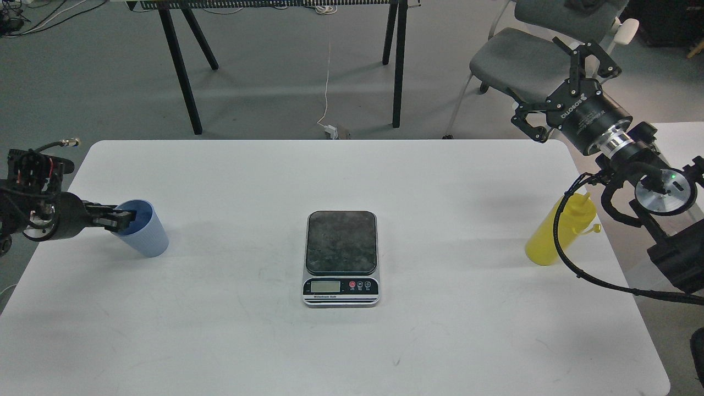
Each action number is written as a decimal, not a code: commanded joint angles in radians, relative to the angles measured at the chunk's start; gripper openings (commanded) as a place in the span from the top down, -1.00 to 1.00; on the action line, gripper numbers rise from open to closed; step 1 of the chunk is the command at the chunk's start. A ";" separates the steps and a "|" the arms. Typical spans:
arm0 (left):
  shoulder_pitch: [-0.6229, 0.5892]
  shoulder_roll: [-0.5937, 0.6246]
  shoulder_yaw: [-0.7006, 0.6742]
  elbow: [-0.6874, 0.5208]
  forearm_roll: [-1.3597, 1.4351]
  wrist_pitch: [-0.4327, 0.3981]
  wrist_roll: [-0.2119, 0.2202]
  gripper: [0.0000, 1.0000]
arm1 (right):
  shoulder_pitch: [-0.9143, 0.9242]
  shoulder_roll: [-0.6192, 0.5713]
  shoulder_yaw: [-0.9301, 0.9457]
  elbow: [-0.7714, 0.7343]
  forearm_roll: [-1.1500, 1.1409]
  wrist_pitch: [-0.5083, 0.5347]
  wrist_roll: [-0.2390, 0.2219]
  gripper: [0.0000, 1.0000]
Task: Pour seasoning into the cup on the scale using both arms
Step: 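Carry the blue cup with the left gripper onto the scale, then release the cup and retract the left arm away from the scale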
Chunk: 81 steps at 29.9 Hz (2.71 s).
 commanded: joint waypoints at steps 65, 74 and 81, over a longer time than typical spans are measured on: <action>-0.326 -0.476 -0.017 -0.260 0.069 -0.277 0.000 0.63 | -0.001 -0.002 0.014 -0.005 -0.001 0.000 0.002 -0.99; -0.329 -0.472 -0.025 -0.262 0.023 -0.277 0.000 0.18 | -0.001 0.000 0.014 -0.005 -0.001 0.000 0.002 -0.99; -0.387 -0.374 -0.156 -0.257 -0.184 -0.277 0.000 -0.33 | -0.001 -0.003 0.015 -0.006 0.000 0.000 0.002 -0.99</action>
